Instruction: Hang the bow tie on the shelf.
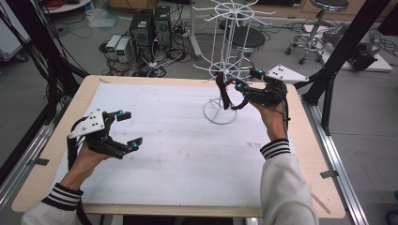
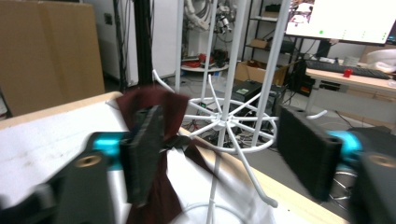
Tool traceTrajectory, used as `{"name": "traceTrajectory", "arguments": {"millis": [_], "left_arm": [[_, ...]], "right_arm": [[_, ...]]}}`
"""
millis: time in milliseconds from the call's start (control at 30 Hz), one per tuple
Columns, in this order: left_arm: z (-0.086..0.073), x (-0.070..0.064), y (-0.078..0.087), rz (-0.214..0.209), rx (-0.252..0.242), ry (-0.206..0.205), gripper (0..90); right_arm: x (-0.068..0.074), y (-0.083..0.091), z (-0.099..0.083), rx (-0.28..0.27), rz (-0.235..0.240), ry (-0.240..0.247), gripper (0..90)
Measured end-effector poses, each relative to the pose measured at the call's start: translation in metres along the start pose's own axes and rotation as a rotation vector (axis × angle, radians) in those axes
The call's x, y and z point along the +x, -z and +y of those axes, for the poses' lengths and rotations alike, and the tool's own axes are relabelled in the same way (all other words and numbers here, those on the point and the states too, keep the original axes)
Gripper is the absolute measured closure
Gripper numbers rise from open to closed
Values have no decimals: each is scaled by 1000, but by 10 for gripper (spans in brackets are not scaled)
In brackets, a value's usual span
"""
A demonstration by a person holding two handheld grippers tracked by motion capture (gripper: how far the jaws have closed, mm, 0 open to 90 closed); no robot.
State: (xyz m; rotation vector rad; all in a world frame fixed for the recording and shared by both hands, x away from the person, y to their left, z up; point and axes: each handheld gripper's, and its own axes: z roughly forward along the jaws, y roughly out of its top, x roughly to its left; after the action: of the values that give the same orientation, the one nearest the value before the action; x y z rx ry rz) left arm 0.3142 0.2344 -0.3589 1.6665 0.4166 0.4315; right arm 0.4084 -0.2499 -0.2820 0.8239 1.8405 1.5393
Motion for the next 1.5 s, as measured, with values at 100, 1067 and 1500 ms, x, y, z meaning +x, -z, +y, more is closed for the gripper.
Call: {"name": "traceTrajectory", "arguments": {"millis": [100,1067,1500], "left_arm": [[-3,0,2,8,-7,-3,17],[-64,-17,37,190,-91,-15,17],[-84,-20,48,229,-121,2,17]], "right_arm": [[1,3,1,3,-13,-3,123],[57,98,-75,-84,-34,-31,8],[80,117,-136,-95,-110,-7,8]]}}
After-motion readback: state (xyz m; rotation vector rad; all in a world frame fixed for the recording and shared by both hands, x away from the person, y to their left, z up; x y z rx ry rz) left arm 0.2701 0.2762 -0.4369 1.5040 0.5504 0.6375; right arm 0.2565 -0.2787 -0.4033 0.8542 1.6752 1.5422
